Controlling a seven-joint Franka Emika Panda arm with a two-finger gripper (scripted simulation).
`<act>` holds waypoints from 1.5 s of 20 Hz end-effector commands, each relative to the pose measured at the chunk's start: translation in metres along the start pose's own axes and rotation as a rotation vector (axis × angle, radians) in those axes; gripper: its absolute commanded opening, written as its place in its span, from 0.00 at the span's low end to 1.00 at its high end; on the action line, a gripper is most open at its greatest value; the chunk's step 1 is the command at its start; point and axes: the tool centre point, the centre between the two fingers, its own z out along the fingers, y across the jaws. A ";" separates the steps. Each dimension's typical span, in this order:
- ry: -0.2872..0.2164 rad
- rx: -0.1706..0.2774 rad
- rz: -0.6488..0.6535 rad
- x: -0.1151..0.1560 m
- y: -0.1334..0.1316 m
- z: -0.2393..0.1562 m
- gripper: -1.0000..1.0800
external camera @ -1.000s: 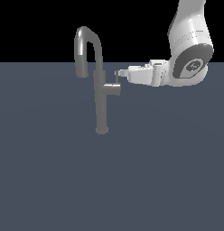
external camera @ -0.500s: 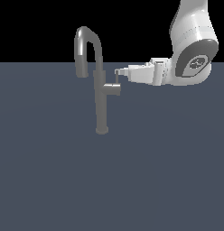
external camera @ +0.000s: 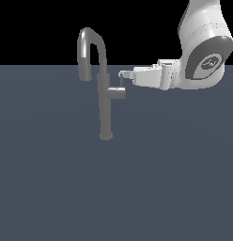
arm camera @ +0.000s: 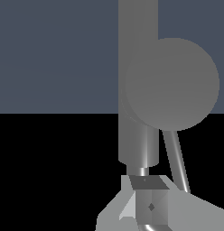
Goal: Turn on the faucet by rotating a designated handle.
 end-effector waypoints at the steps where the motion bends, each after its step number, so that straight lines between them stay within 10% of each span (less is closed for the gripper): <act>1: -0.003 -0.006 0.004 0.000 0.011 0.000 0.00; 30: -0.006 -0.007 -0.025 0.037 0.063 0.000 0.00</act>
